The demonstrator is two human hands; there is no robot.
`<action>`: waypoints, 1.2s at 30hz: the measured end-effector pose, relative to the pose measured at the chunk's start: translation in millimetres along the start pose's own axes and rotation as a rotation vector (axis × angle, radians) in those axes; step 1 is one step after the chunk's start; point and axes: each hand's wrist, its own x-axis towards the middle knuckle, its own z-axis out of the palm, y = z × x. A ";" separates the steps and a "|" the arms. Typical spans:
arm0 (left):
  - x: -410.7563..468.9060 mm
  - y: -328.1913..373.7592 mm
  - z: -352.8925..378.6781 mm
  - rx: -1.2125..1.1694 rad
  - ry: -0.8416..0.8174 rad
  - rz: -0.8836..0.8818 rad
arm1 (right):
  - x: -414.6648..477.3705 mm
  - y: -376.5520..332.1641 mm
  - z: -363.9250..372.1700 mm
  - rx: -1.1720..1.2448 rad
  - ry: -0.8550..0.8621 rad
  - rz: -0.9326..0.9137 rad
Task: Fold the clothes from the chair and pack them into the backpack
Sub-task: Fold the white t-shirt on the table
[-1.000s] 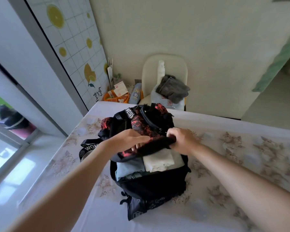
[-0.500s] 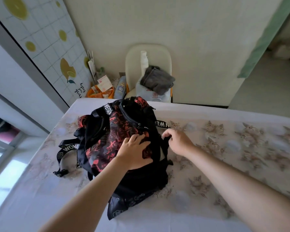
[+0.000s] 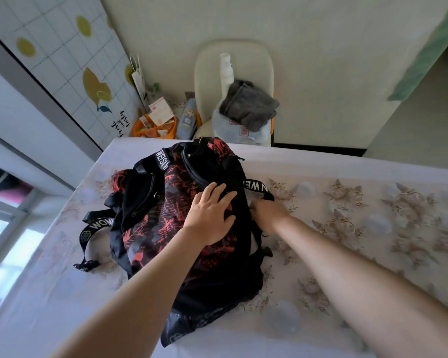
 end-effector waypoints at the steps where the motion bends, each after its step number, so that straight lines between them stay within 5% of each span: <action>1: 1.3 -0.1 0.9 -0.008 -0.008 -0.008 | -5.1 1.6 -3.6 -0.012 0.016 -0.013; 12: 3.4 4.5 11.1 -0.039 -0.038 -0.034 | -130.7 -33.4 -28.6 -0.140 -0.292 -0.202; 18: -43.7 24.9 6.8 -0.192 0.219 -0.014 | -171.6 -72.6 -1.4 -0.202 -0.326 -0.251; 21: -92.6 38.6 -0.7 -0.283 0.362 0.029 | -168.9 -69.6 2.3 0.006 -0.279 -0.122; 23: -122.1 50.1 -6.6 -0.405 0.257 -0.086 | -170.4 -67.8 1.9 0.134 -0.243 -0.060; 28: -149.1 84.3 -12.6 -0.753 -0.393 -0.630 | -177.5 -72.5 3.4 0.068 -0.067 -0.118; 31: -149.7 91.6 5.1 -1.186 -0.342 -0.837 | -189.7 -77.3 11.6 -0.088 -0.136 -0.209; 34: -152.7 94.0 10.7 -1.222 -0.212 -0.817 | -197.2 -70.4 9.4 0.049 -0.226 -0.245; 36: -146.7 93.0 16.4 -1.503 -0.141 -0.929 | -195.0 -56.6 8.4 0.111 -0.111 -0.253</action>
